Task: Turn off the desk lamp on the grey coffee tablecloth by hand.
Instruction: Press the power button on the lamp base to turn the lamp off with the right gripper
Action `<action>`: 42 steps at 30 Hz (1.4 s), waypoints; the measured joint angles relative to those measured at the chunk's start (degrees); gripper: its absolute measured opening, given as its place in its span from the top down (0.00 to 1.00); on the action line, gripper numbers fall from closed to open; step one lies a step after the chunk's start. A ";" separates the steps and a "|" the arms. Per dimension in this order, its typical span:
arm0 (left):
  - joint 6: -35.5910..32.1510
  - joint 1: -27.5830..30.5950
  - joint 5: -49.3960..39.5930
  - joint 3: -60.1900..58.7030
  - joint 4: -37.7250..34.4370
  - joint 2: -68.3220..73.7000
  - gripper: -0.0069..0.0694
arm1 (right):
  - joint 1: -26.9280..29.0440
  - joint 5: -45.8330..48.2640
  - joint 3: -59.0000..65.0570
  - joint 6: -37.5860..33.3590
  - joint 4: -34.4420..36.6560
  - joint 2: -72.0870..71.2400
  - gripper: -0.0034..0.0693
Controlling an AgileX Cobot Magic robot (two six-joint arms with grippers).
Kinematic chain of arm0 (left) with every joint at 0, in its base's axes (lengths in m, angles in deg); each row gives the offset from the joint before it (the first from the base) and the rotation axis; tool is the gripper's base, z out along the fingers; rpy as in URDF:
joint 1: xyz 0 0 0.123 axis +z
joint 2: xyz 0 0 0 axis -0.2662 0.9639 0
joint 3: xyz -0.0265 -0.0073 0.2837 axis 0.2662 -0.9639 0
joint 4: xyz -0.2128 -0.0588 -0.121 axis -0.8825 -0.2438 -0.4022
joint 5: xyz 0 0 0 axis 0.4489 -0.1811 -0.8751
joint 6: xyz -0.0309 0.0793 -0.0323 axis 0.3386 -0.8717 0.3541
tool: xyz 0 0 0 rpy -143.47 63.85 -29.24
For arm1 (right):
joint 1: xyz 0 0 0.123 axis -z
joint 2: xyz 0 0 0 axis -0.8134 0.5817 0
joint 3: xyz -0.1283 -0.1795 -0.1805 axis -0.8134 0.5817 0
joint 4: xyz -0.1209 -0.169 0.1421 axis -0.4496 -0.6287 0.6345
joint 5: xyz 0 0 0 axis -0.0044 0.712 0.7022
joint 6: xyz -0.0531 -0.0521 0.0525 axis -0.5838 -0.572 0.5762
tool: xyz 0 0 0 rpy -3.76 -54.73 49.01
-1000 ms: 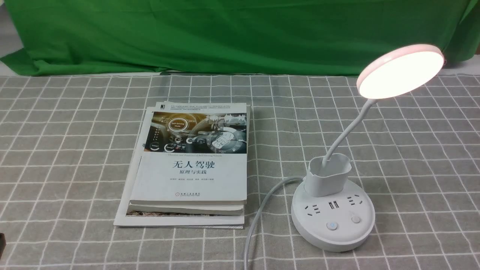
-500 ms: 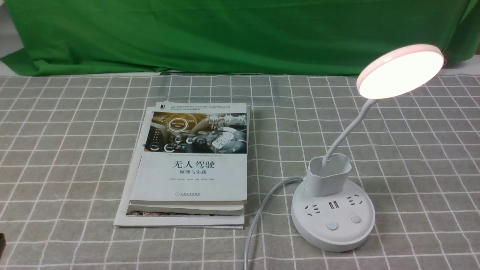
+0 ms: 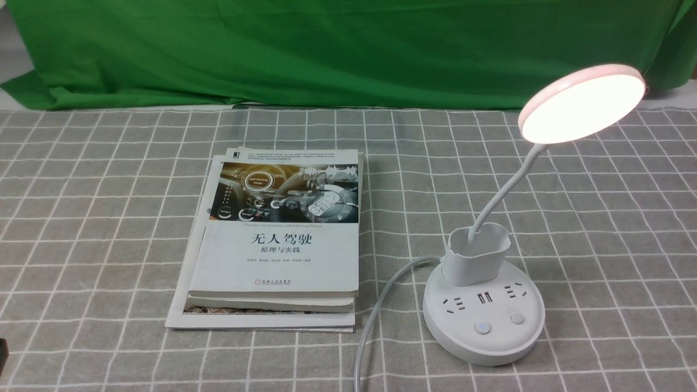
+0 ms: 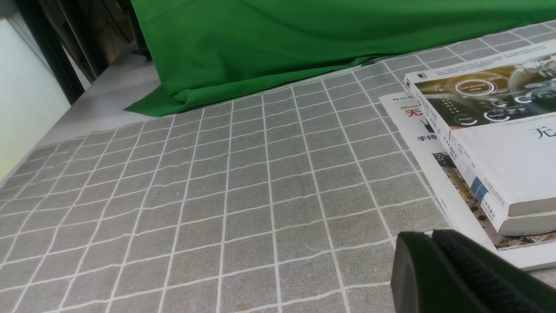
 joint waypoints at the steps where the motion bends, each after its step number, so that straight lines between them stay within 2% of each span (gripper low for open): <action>1: 0.00 0.00 0.00 0.00 0.00 0.00 0.88 | 0.00 0.05 0.00 0.27 0.00 0.00 0.89; 5: 0.00 0.00 0.00 0.00 0.00 0.00 0.88 | 0.00 0.45 -0.80 1.09 0.00 0.57 0.89; 10: 0.00 0.00 0.00 0.00 0.00 0.00 0.88 | 0.00 0.99 -8.25 1.17 0.00 7.75 0.89; 16: 0.00 0.00 0.00 0.00 0.00 0.00 0.88 | 0.00 11.23 -19.03 2.00 0.00 22.58 0.89; 22: 0.00 0.00 0.00 0.00 0.00 0.03 0.88 | 0.00 12.93 -20.02 -0.53 0.00 32.59 0.89; 27: 0.00 0.00 0.00 0.00 0.00 0.00 0.88 | 0.00 13.11 -20.06 4.16 0.00 40.70 0.89; 32: 0.00 0.00 0.00 0.00 0.00 0.00 0.88 | 0.00 15.70 -20.76 4.94 0.00 46.23 0.89; 42: 0.00 0.00 0.00 0.00 0.00 0.00 0.88 | 0.00 34.11 -32.54 1.36 0.00 56.82 0.88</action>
